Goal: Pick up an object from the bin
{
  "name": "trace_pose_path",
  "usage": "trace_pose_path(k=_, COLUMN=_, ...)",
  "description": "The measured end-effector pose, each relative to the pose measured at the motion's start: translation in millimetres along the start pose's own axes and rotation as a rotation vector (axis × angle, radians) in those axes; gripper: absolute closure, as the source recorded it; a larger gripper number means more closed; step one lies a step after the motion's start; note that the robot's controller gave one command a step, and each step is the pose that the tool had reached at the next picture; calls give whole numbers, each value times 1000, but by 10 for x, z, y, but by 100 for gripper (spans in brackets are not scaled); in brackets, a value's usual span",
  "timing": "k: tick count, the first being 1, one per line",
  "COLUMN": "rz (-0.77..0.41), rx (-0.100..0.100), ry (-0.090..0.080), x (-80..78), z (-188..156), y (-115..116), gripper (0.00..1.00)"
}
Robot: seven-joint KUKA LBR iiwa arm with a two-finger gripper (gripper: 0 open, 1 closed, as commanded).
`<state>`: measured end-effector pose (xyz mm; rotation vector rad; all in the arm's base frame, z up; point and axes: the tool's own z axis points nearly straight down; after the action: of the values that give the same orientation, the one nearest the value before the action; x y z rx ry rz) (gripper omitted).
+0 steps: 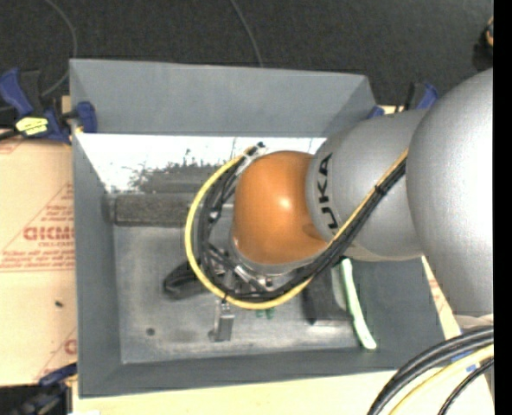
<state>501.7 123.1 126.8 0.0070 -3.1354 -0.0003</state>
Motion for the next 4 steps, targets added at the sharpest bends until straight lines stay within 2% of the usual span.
trace_pose_path(k=1, rz=5, rx=-1, ry=-8, x=-22, z=-40, y=-5, gripper=0)
trace_pose_path(k=2, rz=-74, rx=0, ry=-2, x=-896, z=558, y=-237, gripper=0)
trace_pose_path(k=3, rz=31, rx=-3, ry=-12, x=-664, z=-3, y=56, gripper=0)
trace_pose_path(k=4, rz=-72, rx=1, ry=-3, x=-903, z=562, y=-259, gripper=0)
